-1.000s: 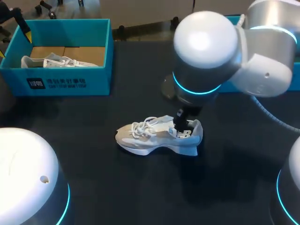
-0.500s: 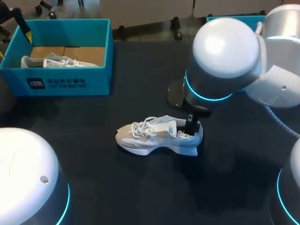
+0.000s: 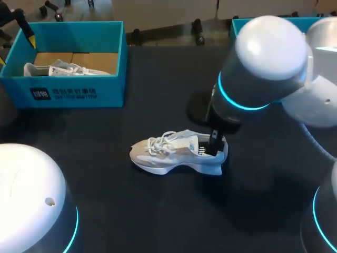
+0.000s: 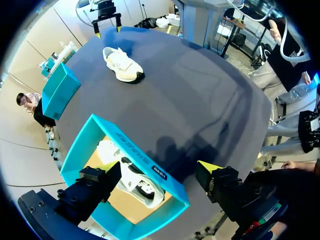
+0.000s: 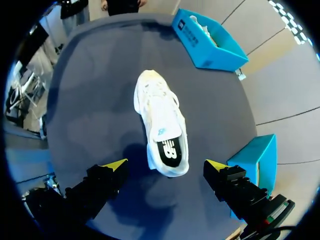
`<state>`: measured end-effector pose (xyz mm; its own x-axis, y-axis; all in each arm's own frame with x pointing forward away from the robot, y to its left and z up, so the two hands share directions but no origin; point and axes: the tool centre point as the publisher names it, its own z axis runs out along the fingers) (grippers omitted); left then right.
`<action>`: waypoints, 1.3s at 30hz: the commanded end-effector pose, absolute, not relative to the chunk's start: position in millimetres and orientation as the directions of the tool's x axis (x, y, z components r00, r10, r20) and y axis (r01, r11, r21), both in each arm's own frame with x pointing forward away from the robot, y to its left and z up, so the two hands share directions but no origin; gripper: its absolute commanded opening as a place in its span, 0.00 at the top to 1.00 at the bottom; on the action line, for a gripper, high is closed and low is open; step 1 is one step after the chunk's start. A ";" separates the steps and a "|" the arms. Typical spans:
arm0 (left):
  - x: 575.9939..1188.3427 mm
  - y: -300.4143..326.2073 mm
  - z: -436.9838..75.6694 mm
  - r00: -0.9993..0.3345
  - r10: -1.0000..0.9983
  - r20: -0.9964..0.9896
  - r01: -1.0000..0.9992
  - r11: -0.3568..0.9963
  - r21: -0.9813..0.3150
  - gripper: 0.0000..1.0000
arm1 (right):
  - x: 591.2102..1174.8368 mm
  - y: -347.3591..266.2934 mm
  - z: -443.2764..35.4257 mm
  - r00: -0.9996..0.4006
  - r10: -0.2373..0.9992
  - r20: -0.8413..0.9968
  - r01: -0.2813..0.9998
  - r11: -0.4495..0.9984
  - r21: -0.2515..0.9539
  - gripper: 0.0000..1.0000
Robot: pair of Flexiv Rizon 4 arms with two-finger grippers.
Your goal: Take the shoe out of the shoebox, open the shoe tongue, remove and reinsert the insole, then place the shoe into the shoebox
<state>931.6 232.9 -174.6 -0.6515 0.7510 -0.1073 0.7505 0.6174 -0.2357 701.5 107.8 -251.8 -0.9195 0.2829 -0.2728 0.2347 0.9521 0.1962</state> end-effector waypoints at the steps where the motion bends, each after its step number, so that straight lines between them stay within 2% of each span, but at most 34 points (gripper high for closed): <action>1: 931.2 232.9 -174.8 -0.652 0.751 -0.107 0.751 0.618 -0.234 0.00 | 699.8 81.9 -260.4 -0.938 0.251 -0.240 0.164 0.928 0.334 0.00; 7: 931.2 232.9 -174.8 -0.652 0.751 -0.107 0.751 0.618 -0.234 0.00 | 698.7 71.1 -264.3 -0.947 0.236 -0.220 0.128 0.902 0.413 0.00; 22: 931.2 232.9 -174.8 -0.652 0.751 -0.107 0.751 0.618 -0.234 0.00 | 713.6 45.2 -295.6 -0.964 0.106 -0.243 -0.022 0.882 0.470 0.00; 39: 931.2 232.9 -174.8 -0.652 0.751 -0.107 0.751 0.618 -0.234 0.00 | 743.4 35.7 -336.5 -0.964 0.102 -0.244 -0.056 0.822 0.566 0.00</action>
<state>931.6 233.0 -174.6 -0.6517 0.7509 -0.1073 0.7504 0.6175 -0.2357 737.4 34.4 -325.7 -0.9636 0.1024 -0.2471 -0.0210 0.8920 0.4516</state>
